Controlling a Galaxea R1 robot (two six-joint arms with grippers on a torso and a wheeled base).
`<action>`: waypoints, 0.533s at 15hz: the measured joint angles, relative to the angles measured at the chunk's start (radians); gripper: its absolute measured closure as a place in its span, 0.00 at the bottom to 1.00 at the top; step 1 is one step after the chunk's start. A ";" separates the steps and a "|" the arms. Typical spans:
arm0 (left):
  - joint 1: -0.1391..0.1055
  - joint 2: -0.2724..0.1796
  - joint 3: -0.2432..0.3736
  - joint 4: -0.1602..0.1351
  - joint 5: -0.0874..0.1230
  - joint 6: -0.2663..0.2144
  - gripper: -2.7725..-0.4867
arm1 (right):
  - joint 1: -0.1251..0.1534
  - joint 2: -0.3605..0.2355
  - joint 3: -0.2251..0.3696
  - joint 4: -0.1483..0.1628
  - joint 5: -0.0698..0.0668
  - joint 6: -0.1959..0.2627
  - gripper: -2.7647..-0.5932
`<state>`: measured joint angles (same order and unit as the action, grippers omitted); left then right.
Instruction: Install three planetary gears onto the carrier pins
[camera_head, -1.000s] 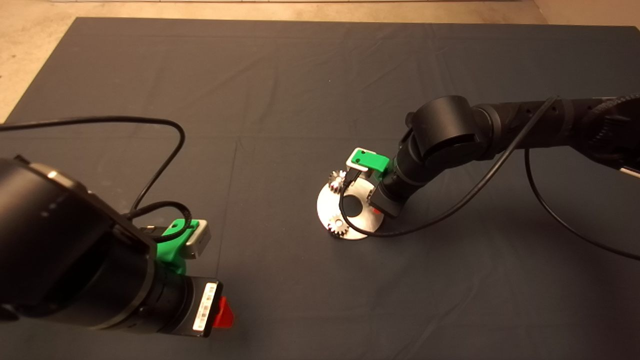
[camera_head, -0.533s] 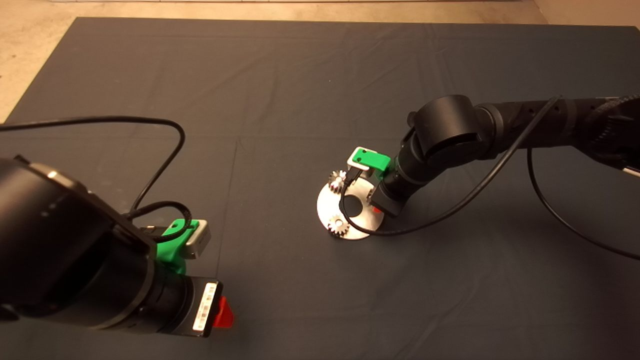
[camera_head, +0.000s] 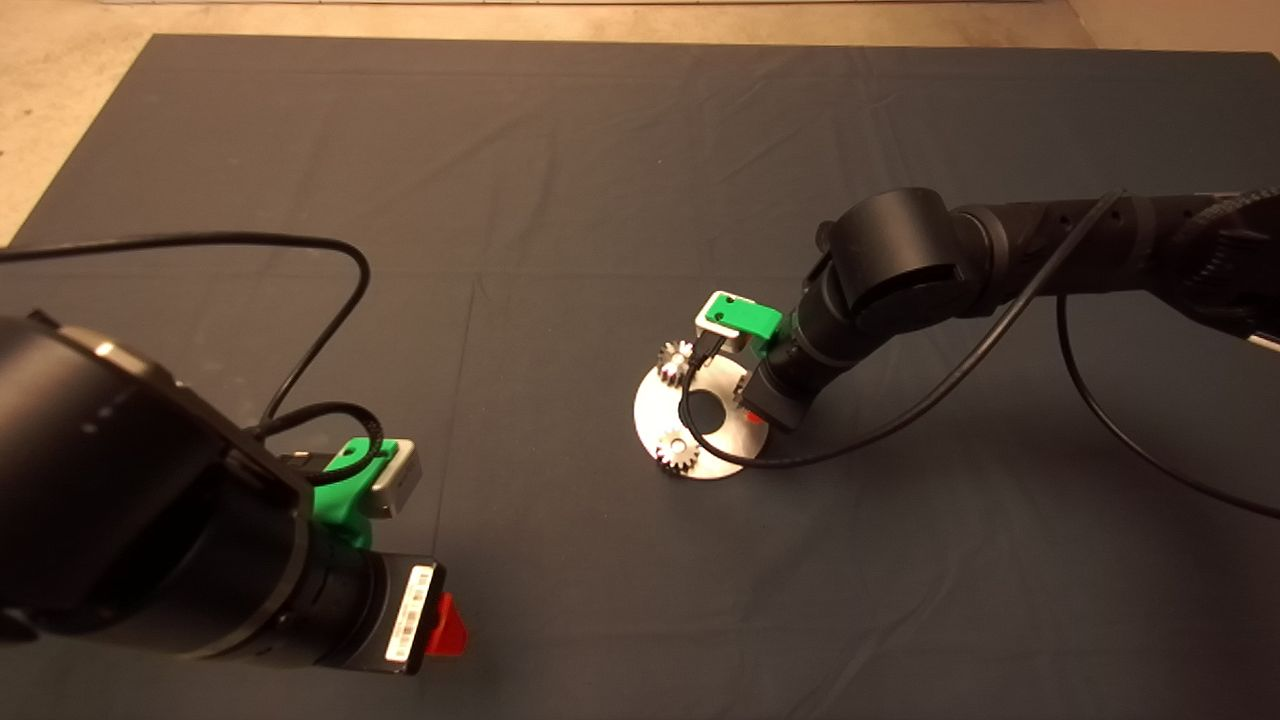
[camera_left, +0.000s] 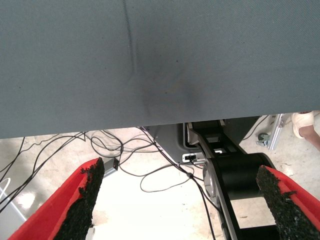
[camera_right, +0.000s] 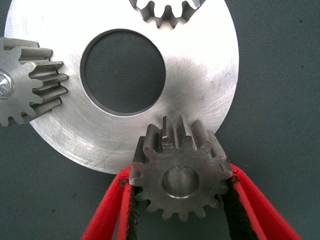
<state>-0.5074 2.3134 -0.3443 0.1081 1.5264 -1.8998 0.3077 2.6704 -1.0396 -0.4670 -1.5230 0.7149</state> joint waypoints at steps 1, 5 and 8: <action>0.000 0.000 0.000 0.000 0.000 0.000 0.26 | 0.000 0.000 0.000 0.000 0.000 0.000 0.82; 0.000 0.000 0.000 0.000 0.000 0.000 0.26 | 0.000 0.000 0.000 0.000 0.000 0.000 0.82; 0.000 0.000 0.000 0.000 0.000 0.000 0.26 | 0.000 0.000 0.000 0.000 0.000 0.000 0.82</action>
<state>-0.5073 2.3138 -0.3443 0.1081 1.5264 -1.8996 0.3072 2.6704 -1.0391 -0.4674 -1.5234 0.7149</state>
